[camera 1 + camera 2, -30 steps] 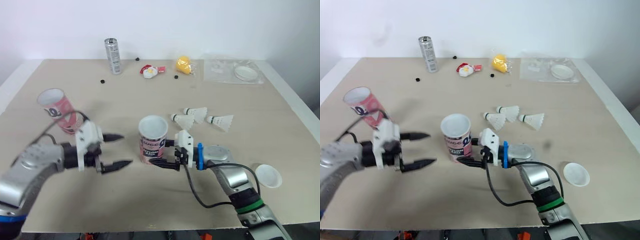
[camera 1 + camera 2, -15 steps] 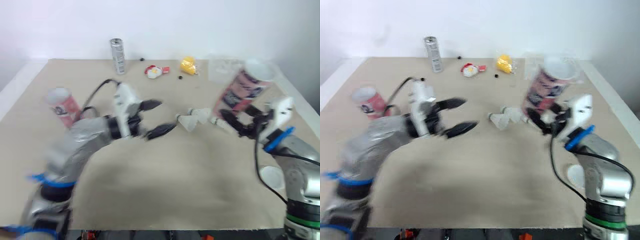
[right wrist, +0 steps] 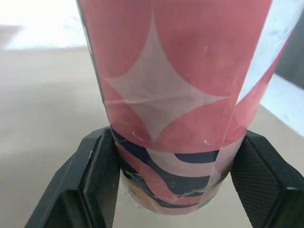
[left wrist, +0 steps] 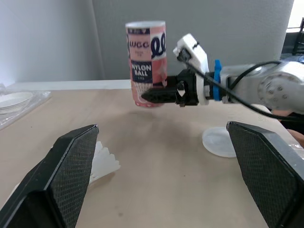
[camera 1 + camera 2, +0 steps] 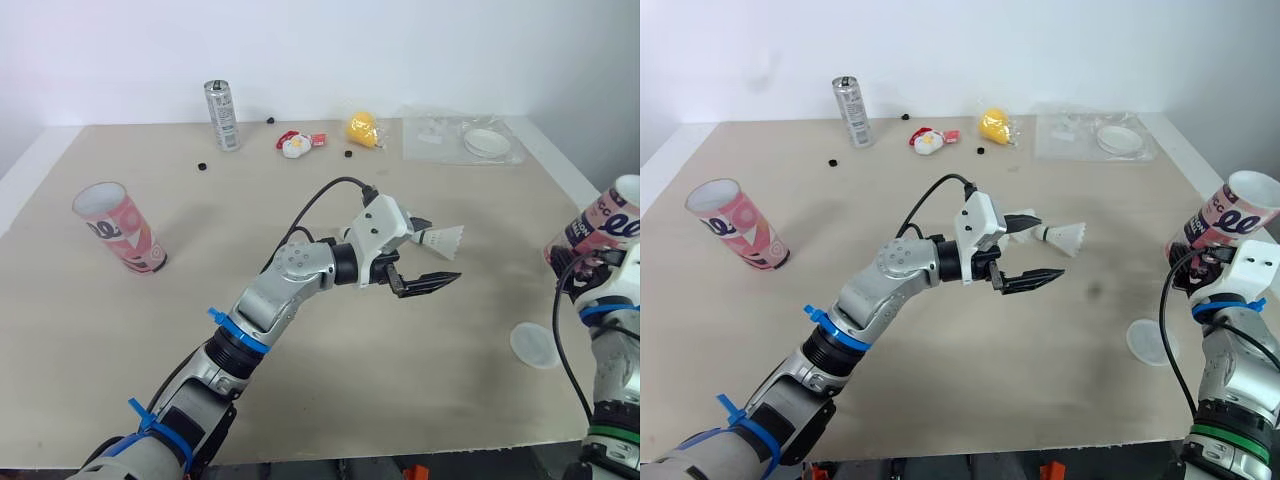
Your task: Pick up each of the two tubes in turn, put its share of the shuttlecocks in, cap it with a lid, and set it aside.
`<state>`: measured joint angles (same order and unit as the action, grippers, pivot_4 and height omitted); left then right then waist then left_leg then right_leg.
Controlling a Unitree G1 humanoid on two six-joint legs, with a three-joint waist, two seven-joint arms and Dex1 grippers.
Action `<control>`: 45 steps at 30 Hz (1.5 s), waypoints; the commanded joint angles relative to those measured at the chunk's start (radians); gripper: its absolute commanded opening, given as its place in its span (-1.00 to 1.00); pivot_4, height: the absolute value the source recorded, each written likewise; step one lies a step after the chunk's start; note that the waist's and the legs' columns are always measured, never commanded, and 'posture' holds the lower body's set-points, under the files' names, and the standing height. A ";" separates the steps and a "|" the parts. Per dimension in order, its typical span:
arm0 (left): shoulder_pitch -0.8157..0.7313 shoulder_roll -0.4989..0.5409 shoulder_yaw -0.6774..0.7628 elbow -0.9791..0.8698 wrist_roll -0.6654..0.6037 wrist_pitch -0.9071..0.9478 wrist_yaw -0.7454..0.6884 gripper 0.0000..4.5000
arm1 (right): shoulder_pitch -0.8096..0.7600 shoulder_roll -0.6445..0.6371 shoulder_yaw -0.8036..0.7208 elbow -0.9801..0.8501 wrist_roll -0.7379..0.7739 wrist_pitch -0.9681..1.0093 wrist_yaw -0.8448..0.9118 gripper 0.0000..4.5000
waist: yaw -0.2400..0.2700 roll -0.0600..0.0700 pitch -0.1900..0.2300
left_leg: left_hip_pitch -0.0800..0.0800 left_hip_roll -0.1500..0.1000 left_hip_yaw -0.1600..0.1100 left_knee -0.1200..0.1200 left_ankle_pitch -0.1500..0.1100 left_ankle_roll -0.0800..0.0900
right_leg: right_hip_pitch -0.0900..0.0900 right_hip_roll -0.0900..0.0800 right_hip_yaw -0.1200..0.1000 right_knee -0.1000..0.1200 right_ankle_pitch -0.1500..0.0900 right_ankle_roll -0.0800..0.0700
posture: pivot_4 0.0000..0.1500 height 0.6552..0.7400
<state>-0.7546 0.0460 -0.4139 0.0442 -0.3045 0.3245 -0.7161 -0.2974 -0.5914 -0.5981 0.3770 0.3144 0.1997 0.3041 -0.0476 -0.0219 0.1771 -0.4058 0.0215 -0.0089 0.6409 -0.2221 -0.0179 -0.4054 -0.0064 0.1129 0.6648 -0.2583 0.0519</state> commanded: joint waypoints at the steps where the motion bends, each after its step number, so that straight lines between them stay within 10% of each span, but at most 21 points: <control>1: 0.013 -0.012 0.008 -0.051 0.014 -0.003 0.000 1.00 | -0.032 -0.032 -0.006 0.071 -0.011 -0.057 -0.015 0.53 | 0.000 0.000 0.000 | 0.000 0.000 0.000 0.000 0.000 0.000 | 0.000 0.000 0.001 0.000 0.000 0.000 | 1.00 1.00; 20: 0.047 -0.007 0.016 -0.100 0.021 0.025 -0.008 1.00 | 0.017 -0.031 -0.027 0.049 0.051 -0.036 -0.022 0.99 | 0.000 0.000 0.000 | 0.000 0.000 0.001 0.001 0.000 0.000 | 0.000 0.000 0.001 0.000 0.000 0.001 | 1.00 1.00; 31: 0.132 0.079 0.109 -0.160 -0.017 0.051 -0.014 1.00 | 0.293 -0.015 -0.101 -0.532 0.286 0.152 0.048 0.99 | -0.003 0.004 -0.002 | 0.000 0.000 0.001 0.000 0.000 0.000 | 0.000 0.000 0.001 0.000 -0.002 0.005 | 1.00 1.00; 37: 0.284 0.146 0.296 -0.274 -0.046 0.100 0.121 1.00 | 0.173 -0.050 0.260 -0.864 0.448 0.344 0.216 0.99 | -0.028 0.004 -0.003 | 0.003 0.006 0.002 0.001 0.003 0.001 | 0.000 0.006 0.003 0.000 0.003 0.006 | 1.00 1.00; 45: 0.585 0.145 0.504 -0.417 0.069 0.035 0.432 1.00 | -0.080 -0.035 0.673 -0.767 0.299 0.272 0.522 0.99 | -0.010 0.000 -0.001 | 0.000 0.007 -0.003 0.002 0.006 0.001 | 0.000 0.007 -0.002 -0.001 0.005 0.004 | 1.00 1.00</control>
<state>-0.1716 0.1991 0.0471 -0.3115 -0.2624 0.4017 -0.3478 -0.3585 -0.6350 0.0424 -0.4021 0.6456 0.5169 0.7764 -0.0575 -0.0221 0.1761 -0.4067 0.0279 -0.0127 0.6432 -0.2160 -0.0174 -0.4055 -0.0005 0.1106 0.6639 -0.2533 0.0563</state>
